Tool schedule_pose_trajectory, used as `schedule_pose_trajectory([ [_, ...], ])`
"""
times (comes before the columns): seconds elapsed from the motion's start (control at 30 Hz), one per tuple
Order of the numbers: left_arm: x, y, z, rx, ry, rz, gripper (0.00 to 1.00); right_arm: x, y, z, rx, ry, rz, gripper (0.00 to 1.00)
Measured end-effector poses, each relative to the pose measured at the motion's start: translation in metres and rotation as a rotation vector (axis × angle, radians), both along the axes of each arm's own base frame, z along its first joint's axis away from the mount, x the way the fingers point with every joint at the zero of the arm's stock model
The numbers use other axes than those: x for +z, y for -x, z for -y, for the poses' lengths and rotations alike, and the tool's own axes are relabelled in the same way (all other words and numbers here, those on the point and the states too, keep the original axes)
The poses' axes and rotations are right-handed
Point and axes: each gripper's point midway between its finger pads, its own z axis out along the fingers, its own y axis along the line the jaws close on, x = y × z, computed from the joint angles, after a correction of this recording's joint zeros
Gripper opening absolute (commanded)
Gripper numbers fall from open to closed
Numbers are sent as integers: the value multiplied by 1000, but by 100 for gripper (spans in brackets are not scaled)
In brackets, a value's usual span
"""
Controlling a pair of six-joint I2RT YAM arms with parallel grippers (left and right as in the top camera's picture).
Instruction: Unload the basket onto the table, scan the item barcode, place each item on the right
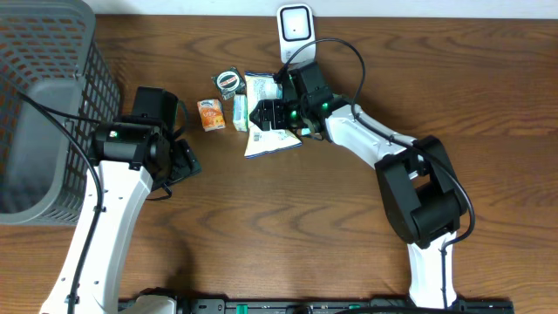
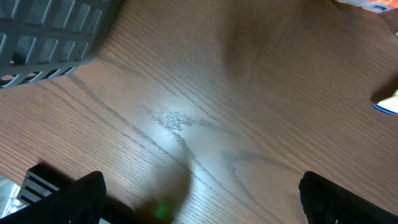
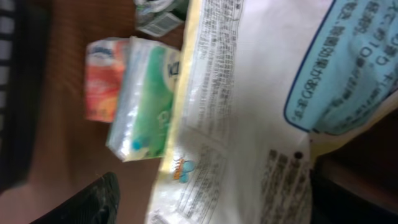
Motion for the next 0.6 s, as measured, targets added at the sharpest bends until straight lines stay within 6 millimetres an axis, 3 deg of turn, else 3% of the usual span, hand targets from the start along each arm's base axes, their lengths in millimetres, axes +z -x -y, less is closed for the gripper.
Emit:
schedule_pose_trajectory([
  [0.2, 0, 0, 0, 0, 0, 0, 98, 14, 3, -2, 58, -46, -27, 83],
  [0.37, 0, 0, 0, 0, 0, 0, 98, 14, 16, 6, 83, 10, -98, 89],
  [0.43, 0, 0, 0, 0, 0, 0, 98, 20, 20, 18, 67, 66, -110, 93],
  [0.6, 0, 0, 0, 0, 0, 0, 97, 58, 21, 59, -29, 216, -54, 89],
])
